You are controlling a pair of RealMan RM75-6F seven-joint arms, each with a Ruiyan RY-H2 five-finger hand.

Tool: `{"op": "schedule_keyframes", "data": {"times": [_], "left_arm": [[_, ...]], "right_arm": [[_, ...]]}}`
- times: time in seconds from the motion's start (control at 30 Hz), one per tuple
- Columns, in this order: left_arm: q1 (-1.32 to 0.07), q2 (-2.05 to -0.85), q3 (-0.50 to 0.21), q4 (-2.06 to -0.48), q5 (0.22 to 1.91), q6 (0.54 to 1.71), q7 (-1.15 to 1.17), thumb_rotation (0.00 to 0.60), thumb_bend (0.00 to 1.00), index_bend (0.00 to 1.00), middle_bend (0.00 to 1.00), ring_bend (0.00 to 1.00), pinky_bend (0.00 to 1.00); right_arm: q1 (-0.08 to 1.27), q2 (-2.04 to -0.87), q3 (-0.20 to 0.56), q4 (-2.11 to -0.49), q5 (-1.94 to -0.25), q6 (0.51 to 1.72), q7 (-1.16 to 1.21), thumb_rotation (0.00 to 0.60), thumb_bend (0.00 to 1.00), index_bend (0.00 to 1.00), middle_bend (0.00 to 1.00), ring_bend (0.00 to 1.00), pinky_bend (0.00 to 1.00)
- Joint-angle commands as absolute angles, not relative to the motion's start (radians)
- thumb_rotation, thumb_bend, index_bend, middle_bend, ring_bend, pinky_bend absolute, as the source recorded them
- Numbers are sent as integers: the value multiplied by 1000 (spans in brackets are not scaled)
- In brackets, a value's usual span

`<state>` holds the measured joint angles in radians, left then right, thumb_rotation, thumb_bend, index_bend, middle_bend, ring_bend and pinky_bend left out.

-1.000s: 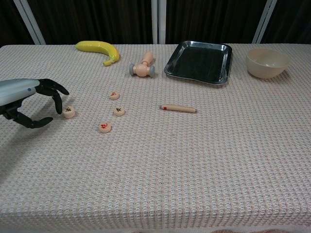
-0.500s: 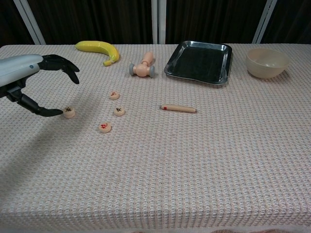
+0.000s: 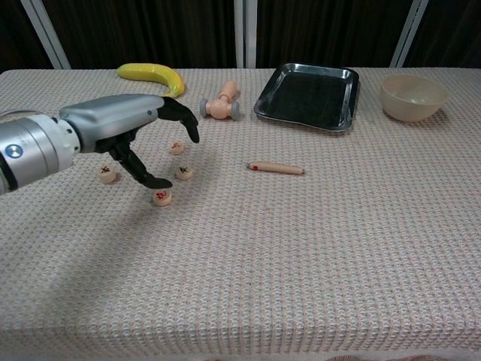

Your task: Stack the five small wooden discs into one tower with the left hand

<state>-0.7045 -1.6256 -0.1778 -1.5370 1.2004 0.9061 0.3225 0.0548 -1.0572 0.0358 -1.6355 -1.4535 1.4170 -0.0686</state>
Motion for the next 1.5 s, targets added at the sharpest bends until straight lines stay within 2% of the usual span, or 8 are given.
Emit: {"op": "schedule_keyframes", "data": {"times": [0.03,0.47,0.77,1.13,1.5], "left_arm": [[-747,-1682,-192,-1490,1162,875,353,600,170,315,130,0,0],[-776,-1757,-195,-1340,1118,907,389,600,226,385,152,0,0],[-776,-1757,-185,-1322,1089,904,395,600,308,444,155,0,0],[-778,-1750,-173,-1324,1083,903,395,600,331,458,154,0,0],[-780,-1752,-173,-1324,1089,916,381,600,337,514,162,0,0]], "right_arm": [[53,-1056,35,-1632,-1454,1419,-64,600,112,0,0,0,0],[51,-1051,36,-1603,-1448,1413,-25,600,112,0,0,0,0],[55,-1055,35,-1600,-1448,1405,-28,600,111,0,0,0,0],[53,-1055,37,-1603,-1447,1410,-29,600,110,0,0,0,0],[50,-1054,38,-1598,-1443,1413,-24,600,116,0,0,0,0]]}}
